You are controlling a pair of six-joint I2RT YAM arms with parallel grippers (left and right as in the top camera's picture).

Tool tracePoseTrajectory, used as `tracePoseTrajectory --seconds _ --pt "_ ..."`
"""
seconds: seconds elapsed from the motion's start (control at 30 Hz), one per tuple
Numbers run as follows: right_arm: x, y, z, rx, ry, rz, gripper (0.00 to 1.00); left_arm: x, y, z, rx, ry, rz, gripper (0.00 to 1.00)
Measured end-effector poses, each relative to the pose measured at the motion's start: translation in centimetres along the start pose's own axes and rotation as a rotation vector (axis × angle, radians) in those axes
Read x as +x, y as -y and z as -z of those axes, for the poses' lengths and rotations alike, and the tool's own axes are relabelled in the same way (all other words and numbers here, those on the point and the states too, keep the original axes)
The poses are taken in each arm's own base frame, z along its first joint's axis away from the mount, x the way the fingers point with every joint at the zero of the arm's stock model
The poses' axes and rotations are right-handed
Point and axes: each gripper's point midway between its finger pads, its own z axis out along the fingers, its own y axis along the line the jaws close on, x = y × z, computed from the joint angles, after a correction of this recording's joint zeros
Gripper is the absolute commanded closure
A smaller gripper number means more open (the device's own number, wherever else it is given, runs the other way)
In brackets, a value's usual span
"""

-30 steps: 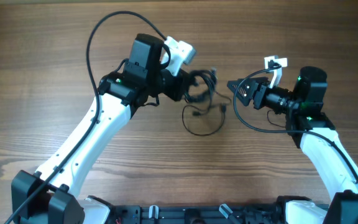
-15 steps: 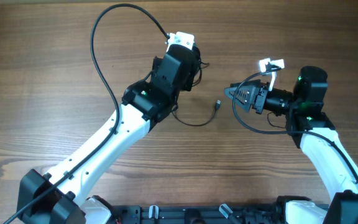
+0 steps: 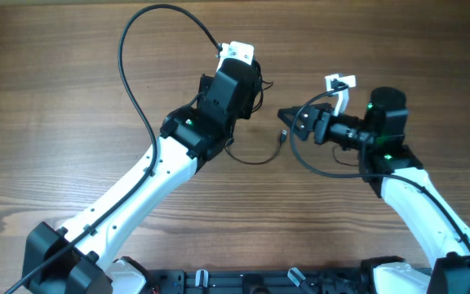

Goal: Untangle cables

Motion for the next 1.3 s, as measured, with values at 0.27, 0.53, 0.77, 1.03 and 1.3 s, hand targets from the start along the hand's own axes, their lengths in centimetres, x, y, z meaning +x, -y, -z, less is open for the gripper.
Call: tracePoseTrajectory --seconds 0.27,0.53,0.77,1.03,1.3 --pt "-1.9 0.8 -0.8 0.117 0.097 0.247 0.15 2.6 -0.2 -0.7 0.226 -0.147 -0.023 0.96" --pt "-2.8 0.5 -0.7 0.128 0.128 0.373 0.34 3.1 1.9 0.9 0.576 -0.153 -0.122 0.96" --pt "-0.9 -2.8 -0.9 -0.084 0.043 0.353 0.38 3.9 5.1 2.4 0.679 -0.166 -0.177 0.96" --pt "-0.4 -3.4 -0.8 -0.126 0.02 0.346 0.96 3.7 6.9 3.2 0.732 -0.145 -0.205 0.96" --pt "-0.7 -2.9 -0.8 -0.09 0.033 0.294 0.96 1.8 7.0 3.1 0.728 -0.07 -0.184 0.0"
